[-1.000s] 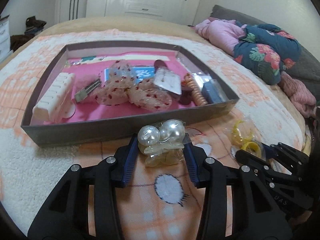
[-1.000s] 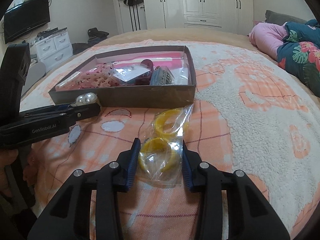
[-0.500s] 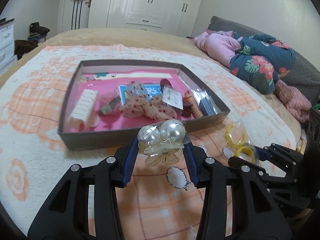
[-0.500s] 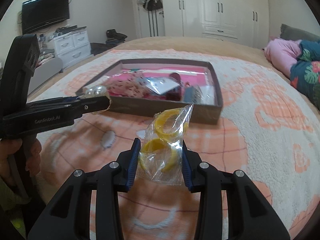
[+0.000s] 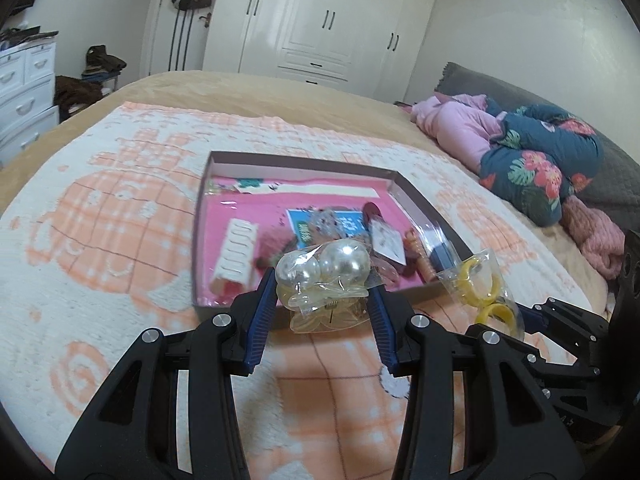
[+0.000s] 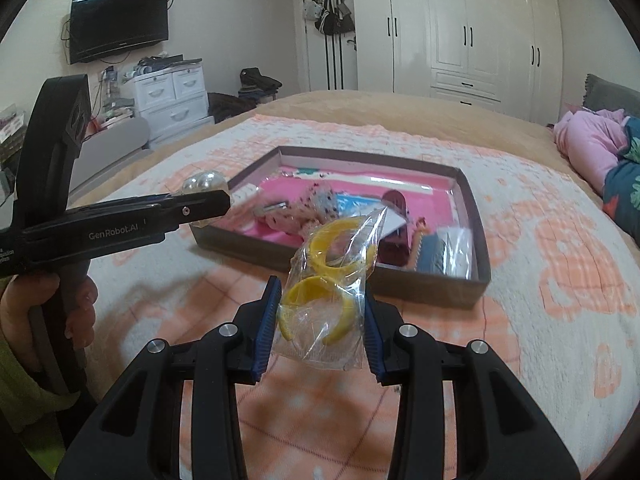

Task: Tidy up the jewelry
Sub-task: 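Carry both items over the tray and release them inside with both grippers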

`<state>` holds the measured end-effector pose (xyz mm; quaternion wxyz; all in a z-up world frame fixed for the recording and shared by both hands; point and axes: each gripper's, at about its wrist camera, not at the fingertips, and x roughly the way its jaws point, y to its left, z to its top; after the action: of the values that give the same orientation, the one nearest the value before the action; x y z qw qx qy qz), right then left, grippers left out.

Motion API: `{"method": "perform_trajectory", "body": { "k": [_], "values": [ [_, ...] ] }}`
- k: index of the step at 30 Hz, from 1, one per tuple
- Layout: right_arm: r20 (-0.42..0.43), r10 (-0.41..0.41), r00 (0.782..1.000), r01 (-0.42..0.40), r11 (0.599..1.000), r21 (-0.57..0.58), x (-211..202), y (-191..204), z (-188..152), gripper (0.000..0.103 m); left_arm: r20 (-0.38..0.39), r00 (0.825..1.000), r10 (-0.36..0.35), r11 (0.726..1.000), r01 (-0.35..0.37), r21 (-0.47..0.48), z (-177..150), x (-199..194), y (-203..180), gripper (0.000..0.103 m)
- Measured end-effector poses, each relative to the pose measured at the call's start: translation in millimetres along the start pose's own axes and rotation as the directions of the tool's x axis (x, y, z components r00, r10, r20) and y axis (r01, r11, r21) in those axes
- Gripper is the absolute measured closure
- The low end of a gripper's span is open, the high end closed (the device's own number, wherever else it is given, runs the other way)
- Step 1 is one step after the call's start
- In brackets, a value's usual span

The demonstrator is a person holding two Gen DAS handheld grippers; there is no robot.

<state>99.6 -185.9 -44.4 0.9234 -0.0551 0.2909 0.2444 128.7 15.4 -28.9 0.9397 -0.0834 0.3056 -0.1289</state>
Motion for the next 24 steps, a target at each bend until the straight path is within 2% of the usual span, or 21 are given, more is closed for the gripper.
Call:
{"method": "perform_trajectory", "body": {
  "k": [13, 24],
  "values": [
    [0.036, -0.019, 0.999, 0.019, 1.000, 0.008, 18, -13, 26, 0.067, 0.021, 1.000, 0.019, 0.999, -0.018, -0.035, 19, 9, 14, 0.068],
    [0.028, -0.059, 0.998, 0.059, 0.998, 0.016, 49, -33, 44, 0.067, -0.012, 1.000, 0.013, 1.000, -0.013, -0.025, 34, 41, 10, 0.068]
  ]
}}
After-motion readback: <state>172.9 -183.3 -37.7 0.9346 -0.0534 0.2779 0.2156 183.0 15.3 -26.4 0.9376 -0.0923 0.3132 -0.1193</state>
